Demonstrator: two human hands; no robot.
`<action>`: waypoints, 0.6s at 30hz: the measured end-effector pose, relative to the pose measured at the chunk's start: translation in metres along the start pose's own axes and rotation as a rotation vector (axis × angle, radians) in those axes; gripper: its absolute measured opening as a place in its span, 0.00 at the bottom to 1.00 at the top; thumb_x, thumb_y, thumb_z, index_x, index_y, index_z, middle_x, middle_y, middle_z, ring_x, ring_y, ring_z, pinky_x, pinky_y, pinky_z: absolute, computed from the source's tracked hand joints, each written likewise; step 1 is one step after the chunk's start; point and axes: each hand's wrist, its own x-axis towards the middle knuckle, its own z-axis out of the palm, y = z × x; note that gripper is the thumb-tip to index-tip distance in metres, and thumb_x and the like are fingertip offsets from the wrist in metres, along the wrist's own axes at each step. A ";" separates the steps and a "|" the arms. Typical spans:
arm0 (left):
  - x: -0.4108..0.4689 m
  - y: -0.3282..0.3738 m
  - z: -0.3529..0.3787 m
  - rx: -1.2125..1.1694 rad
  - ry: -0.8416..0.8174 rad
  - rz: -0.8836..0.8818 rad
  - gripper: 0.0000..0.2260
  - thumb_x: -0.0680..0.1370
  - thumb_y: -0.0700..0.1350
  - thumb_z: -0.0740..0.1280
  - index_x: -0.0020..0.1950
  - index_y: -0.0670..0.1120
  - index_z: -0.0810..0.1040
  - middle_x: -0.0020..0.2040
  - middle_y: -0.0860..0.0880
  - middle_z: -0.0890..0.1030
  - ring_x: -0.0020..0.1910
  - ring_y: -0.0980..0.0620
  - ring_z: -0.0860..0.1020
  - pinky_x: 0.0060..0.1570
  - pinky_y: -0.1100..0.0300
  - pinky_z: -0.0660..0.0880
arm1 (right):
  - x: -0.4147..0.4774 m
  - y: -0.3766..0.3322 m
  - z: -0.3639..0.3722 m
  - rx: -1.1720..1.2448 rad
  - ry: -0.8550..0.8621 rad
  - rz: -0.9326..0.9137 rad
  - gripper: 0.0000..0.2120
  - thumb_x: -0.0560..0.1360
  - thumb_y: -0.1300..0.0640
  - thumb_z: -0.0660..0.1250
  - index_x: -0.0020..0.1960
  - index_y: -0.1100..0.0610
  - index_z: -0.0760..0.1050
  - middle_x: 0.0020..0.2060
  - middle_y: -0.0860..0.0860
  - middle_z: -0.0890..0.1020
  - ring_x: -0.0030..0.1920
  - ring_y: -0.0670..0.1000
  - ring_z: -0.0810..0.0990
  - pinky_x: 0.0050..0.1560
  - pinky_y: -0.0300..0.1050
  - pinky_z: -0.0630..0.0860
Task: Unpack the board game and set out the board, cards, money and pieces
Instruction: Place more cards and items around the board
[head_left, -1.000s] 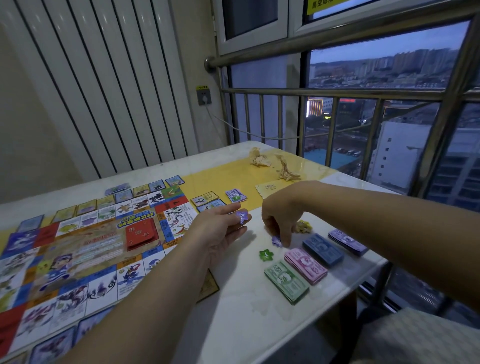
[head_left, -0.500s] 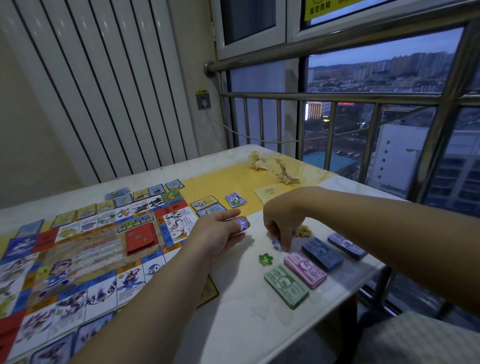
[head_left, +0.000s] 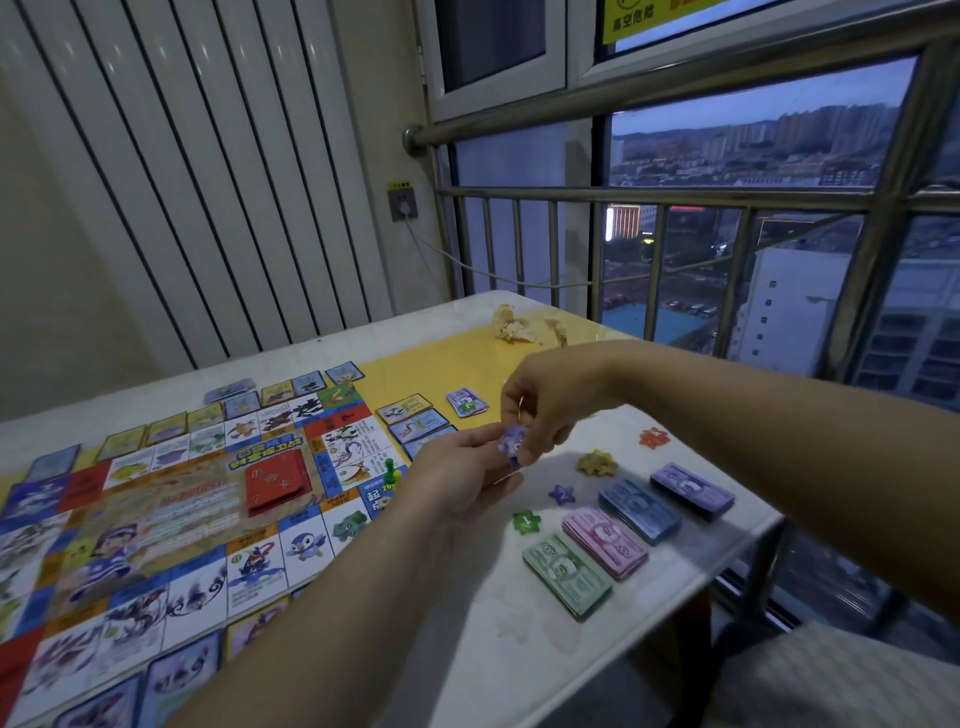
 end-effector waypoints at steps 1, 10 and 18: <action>-0.001 0.001 0.003 -0.056 -0.001 -0.024 0.10 0.77 0.30 0.62 0.55 0.39 0.77 0.43 0.42 0.82 0.40 0.50 0.79 0.35 0.64 0.79 | 0.001 -0.001 0.002 0.003 0.015 0.010 0.09 0.68 0.60 0.75 0.43 0.54 0.75 0.37 0.51 0.80 0.37 0.46 0.80 0.42 0.36 0.79; 0.000 -0.006 0.012 -0.145 0.136 -0.049 0.14 0.77 0.30 0.60 0.35 0.38 0.80 0.25 0.43 0.78 0.30 0.49 0.75 0.29 0.61 0.72 | 0.010 0.002 0.019 0.053 0.062 0.045 0.11 0.66 0.63 0.77 0.40 0.56 0.75 0.36 0.51 0.80 0.35 0.47 0.80 0.38 0.35 0.78; -0.003 -0.003 0.010 -0.282 0.124 -0.093 0.16 0.80 0.31 0.57 0.68 0.35 0.69 0.62 0.36 0.76 0.58 0.44 0.76 0.53 0.55 0.73 | 0.006 -0.005 0.026 -0.146 0.278 -0.139 0.14 0.66 0.57 0.77 0.46 0.56 0.74 0.32 0.47 0.77 0.30 0.44 0.76 0.30 0.33 0.70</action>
